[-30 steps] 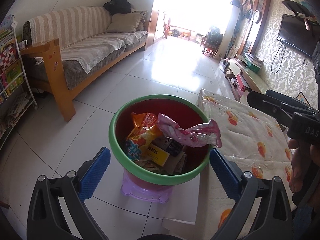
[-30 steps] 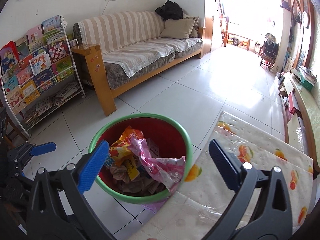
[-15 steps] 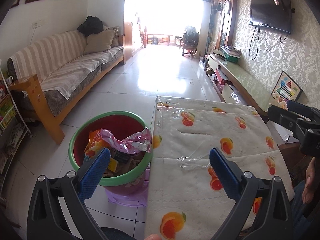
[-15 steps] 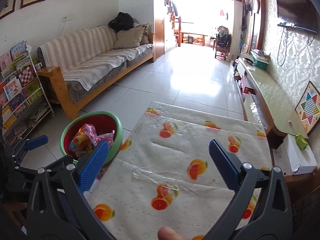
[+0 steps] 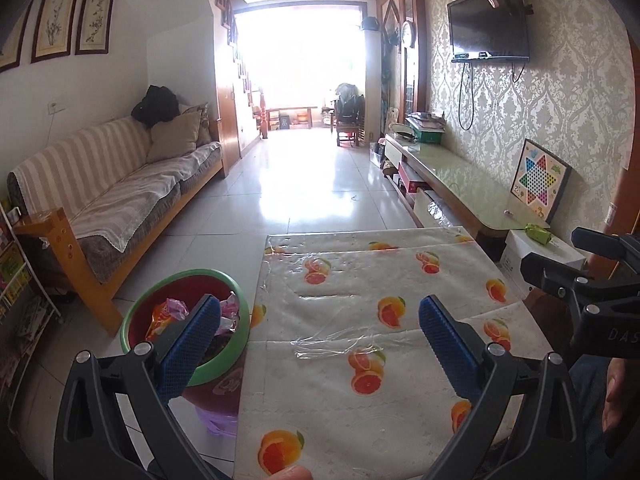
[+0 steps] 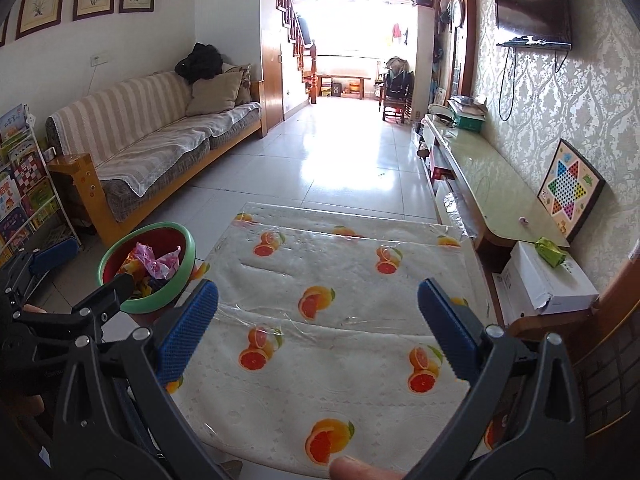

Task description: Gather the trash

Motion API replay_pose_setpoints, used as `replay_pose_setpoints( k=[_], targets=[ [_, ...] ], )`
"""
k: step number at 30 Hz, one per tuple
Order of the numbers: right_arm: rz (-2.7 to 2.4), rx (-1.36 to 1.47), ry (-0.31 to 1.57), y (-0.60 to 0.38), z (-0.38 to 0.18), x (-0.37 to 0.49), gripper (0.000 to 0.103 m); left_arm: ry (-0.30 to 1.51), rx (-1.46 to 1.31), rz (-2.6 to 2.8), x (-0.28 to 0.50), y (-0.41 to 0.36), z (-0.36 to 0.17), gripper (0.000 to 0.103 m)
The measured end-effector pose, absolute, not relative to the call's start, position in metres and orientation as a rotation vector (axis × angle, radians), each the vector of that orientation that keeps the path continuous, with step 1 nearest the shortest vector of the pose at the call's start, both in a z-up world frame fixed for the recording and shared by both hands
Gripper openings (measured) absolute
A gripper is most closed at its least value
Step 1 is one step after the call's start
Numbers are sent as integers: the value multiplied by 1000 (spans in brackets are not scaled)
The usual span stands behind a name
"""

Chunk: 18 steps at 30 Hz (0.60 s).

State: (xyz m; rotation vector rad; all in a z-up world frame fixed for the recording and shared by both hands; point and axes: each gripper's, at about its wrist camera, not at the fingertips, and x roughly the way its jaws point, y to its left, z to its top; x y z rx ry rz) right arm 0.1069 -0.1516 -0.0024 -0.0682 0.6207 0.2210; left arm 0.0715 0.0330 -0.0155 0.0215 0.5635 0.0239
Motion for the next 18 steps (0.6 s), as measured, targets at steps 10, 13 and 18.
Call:
replay_pose_setpoints(
  k=[10, 13, 18],
  targets=[
    [154, -34, 582, -176, 7, 82, 98, 527, 28, 66, 50, 26, -1, 95],
    [147, -30, 576, -178, 11, 82, 98, 513, 25, 68, 46, 30, 4, 95],
    [141, -29, 563, -180, 16, 80, 98, 497, 20, 66, 43, 31, 6, 95]
  ],
)
